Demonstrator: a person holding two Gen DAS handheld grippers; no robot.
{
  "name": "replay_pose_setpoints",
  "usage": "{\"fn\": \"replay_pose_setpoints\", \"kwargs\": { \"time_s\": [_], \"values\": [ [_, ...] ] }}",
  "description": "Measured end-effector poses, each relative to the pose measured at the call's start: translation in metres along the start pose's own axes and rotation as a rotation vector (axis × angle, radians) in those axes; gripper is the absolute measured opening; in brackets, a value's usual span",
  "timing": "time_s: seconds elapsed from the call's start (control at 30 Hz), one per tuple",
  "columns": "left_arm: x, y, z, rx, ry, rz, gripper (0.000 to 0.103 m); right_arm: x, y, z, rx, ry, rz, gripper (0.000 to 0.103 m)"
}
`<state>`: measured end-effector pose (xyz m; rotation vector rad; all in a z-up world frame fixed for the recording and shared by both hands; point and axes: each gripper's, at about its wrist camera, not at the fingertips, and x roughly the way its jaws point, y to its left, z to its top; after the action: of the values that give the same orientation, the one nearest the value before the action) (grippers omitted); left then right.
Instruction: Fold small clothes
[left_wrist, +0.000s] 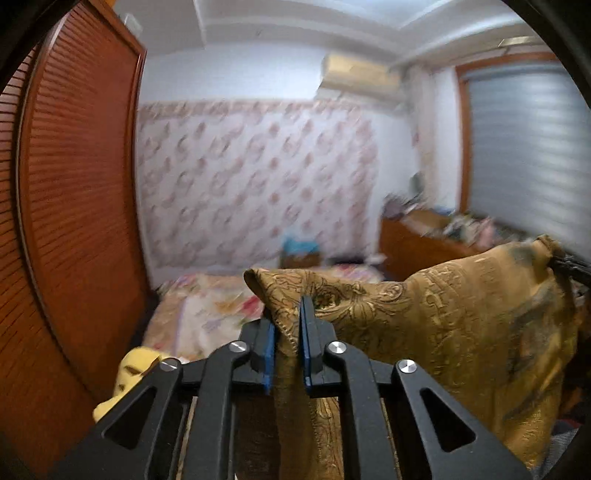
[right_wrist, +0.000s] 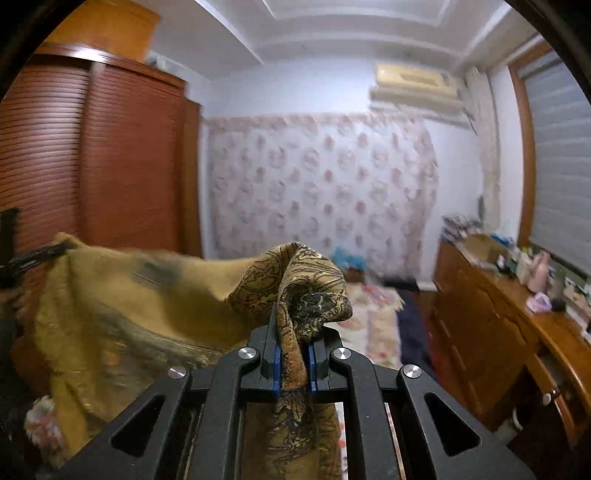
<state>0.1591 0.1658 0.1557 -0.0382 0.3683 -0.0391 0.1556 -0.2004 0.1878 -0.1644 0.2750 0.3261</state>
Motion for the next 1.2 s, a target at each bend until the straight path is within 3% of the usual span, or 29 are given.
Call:
{"fn": "replay_pose_setpoints", "kwargs": {
  "time_s": [0.03, 0.07, 0.1, 0.17, 0.2, 0.27, 0.5, 0.7, 0.93, 1.2],
  "values": [
    [0.016, 0.001, -0.006, 0.008, 0.030, 0.003, 0.022, 0.030, 0.003, -0.003, -0.006, 0.063, -0.016, 0.024],
    [0.034, 0.002, -0.015, 0.015, 0.067, 0.006, 0.033, 0.057, 0.003, -0.009, -0.006, 0.125, -0.055, 0.037],
    [0.046, 0.003, -0.026, 0.015, 0.093, 0.003, 0.045, 0.082, 0.002, -0.020, 0.000, 0.180, -0.098, 0.042],
    [0.056, 0.001, -0.046, 0.019, 0.128, -0.024, 0.052, 0.110, 0.002, -0.040, 0.010, 0.250, -0.114, 0.046],
    [0.060, 0.000, -0.056, 0.021, 0.142, -0.033, 0.066, 0.120, 0.004, -0.053, 0.014, 0.269, -0.112, 0.046],
    [0.064, -0.004, -0.074, 0.025, 0.170, -0.050, 0.082, 0.129, 0.011, -0.073, 0.008, 0.299, -0.084, 0.048],
    [0.051, -0.021, -0.127, 0.068, 0.259, -0.065, 0.082, 0.138, 0.013, -0.119, -0.045, 0.373, -0.020, 0.049],
    [0.049, -0.031, -0.173, 0.048, 0.338, -0.099, 0.082, 0.133, -0.025, -0.149, 0.028, 0.406, 0.004, 0.049],
    [0.069, -0.043, -0.216, 0.049, 0.447, -0.120, 0.082, 0.145, -0.045, -0.164, 0.112, 0.467, -0.014, 0.049],
    [0.080, -0.053, -0.237, 0.083, 0.492, -0.097, 0.082, 0.145, -0.046, -0.171, 0.103, 0.481, -0.027, 0.049]
  ]
}}
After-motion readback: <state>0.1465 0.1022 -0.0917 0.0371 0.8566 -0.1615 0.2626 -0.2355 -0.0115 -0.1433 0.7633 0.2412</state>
